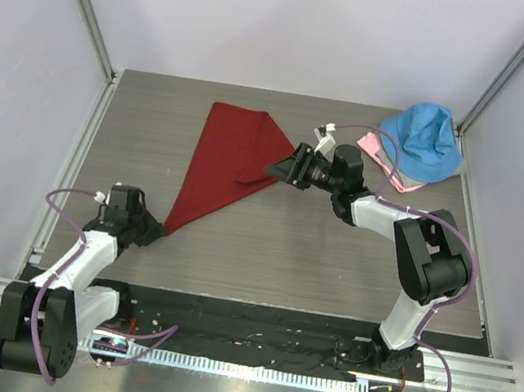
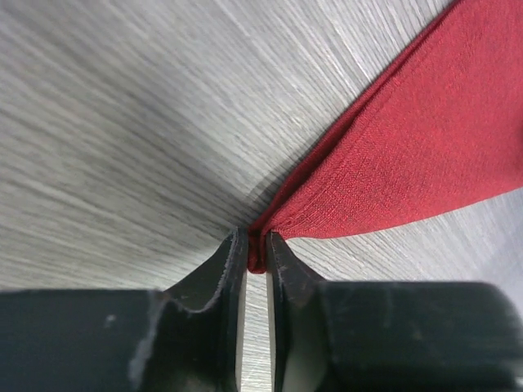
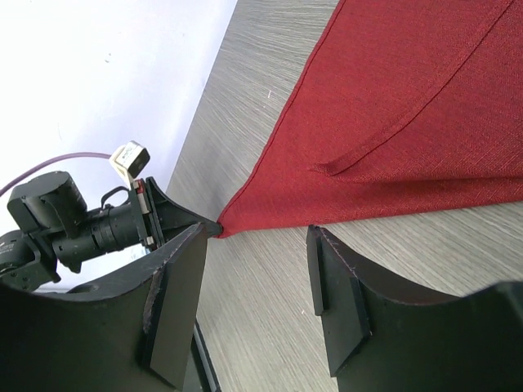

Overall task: Fold the napkin, place the utensils inside, and roll it up
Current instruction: Fold the napkin

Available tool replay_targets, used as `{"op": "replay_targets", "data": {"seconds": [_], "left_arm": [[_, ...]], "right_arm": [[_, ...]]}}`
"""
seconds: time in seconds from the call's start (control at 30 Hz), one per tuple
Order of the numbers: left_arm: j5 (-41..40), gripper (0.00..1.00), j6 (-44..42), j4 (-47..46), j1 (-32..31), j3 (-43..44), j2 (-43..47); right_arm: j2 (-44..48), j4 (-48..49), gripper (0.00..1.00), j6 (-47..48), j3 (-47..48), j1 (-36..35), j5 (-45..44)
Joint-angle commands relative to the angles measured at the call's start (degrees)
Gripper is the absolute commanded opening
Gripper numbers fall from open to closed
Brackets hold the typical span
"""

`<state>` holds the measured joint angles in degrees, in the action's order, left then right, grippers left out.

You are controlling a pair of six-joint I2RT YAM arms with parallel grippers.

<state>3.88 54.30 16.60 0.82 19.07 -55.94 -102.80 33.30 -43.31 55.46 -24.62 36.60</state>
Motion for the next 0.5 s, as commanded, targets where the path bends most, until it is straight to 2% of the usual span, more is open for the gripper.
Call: {"op": "replay_targets", "data": {"seconds": [0.0, 0.07, 0.27, 0.47], "left_arm": [[1.13, 0.10, -5.08, -0.86, -0.20, 1.49, -2.85], [2.09, 0.00, -7.36, -0.87, -0.12, 3.15, -4.87], [2.45, 0.00, -10.97, 0.01, -0.12, 6.94, -5.32], [2.53, 0.00, -14.22, 4.13, -0.12, 11.94, -2.86]], "right_arm": [[-0.46, 1.68, 0.60, 1.56, 0.26, 0.28, 0.49], [-0.73, 1.68, 0.60, 1.56, 0.35, 0.19, 0.49], [-1.26, -0.25, 0.59, 4.27, 1.22, -0.07, 0.84], [0.23, -11.66, 0.59, 14.20, 4.74, -4.38, -3.28]]}}
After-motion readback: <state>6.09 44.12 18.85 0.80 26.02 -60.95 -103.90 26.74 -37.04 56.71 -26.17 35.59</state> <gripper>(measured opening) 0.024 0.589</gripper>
